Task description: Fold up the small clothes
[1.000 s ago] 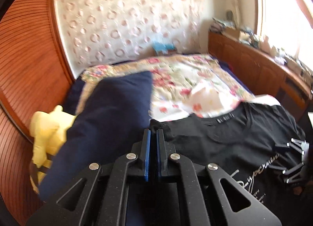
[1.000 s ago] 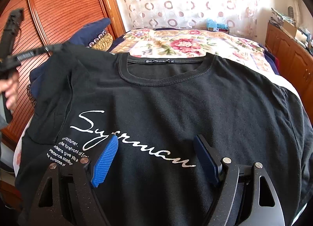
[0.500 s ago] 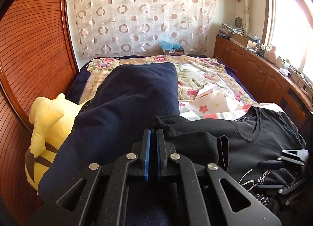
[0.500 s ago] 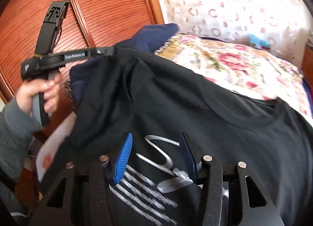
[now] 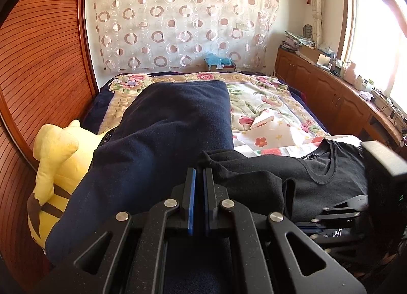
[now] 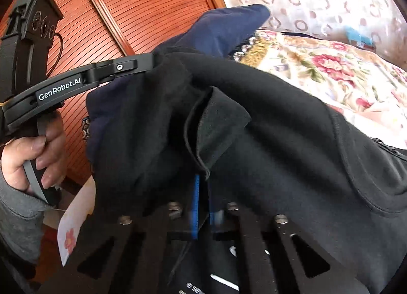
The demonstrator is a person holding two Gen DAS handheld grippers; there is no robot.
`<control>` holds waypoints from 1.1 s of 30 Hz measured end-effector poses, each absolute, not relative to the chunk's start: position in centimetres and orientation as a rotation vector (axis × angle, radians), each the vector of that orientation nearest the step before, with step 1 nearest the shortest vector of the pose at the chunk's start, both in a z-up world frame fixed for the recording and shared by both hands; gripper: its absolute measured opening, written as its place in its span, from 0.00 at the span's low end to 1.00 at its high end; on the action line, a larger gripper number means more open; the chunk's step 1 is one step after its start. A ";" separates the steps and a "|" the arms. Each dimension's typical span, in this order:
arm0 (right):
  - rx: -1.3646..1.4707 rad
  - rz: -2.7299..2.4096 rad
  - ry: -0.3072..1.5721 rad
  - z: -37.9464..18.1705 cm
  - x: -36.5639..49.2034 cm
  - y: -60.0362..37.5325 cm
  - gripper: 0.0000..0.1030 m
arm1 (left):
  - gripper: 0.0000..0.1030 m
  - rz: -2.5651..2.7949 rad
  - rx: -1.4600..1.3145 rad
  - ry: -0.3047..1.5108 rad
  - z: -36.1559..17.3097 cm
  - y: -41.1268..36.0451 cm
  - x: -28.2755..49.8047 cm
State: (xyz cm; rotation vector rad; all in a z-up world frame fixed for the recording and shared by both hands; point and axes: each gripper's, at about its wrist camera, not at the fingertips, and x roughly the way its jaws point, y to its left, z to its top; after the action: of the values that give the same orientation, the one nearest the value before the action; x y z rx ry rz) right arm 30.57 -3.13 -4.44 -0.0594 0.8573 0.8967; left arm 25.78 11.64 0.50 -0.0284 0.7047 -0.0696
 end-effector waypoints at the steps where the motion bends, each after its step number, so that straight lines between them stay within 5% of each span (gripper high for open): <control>1: -0.055 0.897 0.852 -4.1 30.6 -3.4 0.02 | 0.06 -0.071 -0.031 0.702 0.5 11.7 25.8; 9: -0.006 0.850 0.810 -0.3 27.7 -9.0 0.02 | 0.06 -0.073 -0.038 0.673 0.5 11.7 25.4; 18: -0.075 0.752 0.887 -2.7 25.4 -8.2 0.02 | 0.06 -0.049 -0.017 0.671 0.2 11.5 26.1; 24: -0.058 0.695 0.891 -2.8 24.9 -9.1 0.23 | 0.07 -0.035 -0.020 0.669 0.5 11.4 25.7; 26: -0.053 0.671 0.871 -2.1 24.8 -9.5 0.30 | 0.15 -0.033 -0.017 0.656 1.0 11.2 25.3; 33: -0.053 0.535 0.812 -1.2 22.0 -14.4 0.31 | 0.48 -0.116 0.022 0.599 3.0 9.2 23.0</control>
State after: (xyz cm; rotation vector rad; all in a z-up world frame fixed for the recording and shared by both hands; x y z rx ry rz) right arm 21.99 -14.41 -1.22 -0.0533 0.8121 0.5354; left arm 23.02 9.19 3.03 0.0224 0.5990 -0.1159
